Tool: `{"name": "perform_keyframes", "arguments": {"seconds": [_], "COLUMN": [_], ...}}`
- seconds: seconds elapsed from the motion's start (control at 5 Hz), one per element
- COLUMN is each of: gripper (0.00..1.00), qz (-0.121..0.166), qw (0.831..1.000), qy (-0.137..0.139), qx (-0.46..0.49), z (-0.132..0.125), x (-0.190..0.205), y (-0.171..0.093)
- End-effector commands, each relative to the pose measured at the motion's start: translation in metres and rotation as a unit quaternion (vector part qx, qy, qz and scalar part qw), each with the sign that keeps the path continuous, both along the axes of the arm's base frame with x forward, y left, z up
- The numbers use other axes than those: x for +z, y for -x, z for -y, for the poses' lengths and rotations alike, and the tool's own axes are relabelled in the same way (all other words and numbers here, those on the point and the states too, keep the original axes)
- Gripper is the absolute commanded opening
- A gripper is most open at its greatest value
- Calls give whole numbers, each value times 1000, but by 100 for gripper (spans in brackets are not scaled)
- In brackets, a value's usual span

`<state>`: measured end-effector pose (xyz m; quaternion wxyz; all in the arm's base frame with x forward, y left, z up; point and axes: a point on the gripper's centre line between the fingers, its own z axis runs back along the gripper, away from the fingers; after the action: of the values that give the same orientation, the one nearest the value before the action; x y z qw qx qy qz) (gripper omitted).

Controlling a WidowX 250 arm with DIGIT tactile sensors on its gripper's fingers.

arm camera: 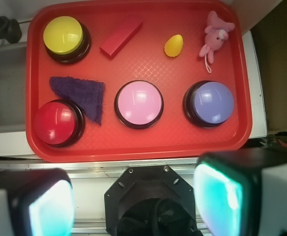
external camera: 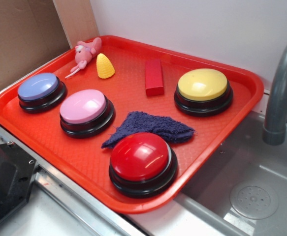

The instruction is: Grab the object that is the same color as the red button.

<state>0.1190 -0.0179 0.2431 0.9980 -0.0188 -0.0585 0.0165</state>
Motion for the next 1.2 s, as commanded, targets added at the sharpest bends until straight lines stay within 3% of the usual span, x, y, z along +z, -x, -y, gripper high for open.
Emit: {"name": "perform_keyframes", "arguments": {"seconds": [0.0,0.2,0.4,0.6,0.8,1.0], "gripper": [100,100,100,100,100,100], "qz": [0,34,80,96,89,79], "qw": [1000,996,986,969,959,938], "qy": [0,45,51,13,-2,-25], "qx": [0,72,136,226,269,335], "z": [0,9,20,28,39,44], "x": [0,-1,-15,-39,-70,-95], "y": [0,-25,-57,-80,-107,-133]}}
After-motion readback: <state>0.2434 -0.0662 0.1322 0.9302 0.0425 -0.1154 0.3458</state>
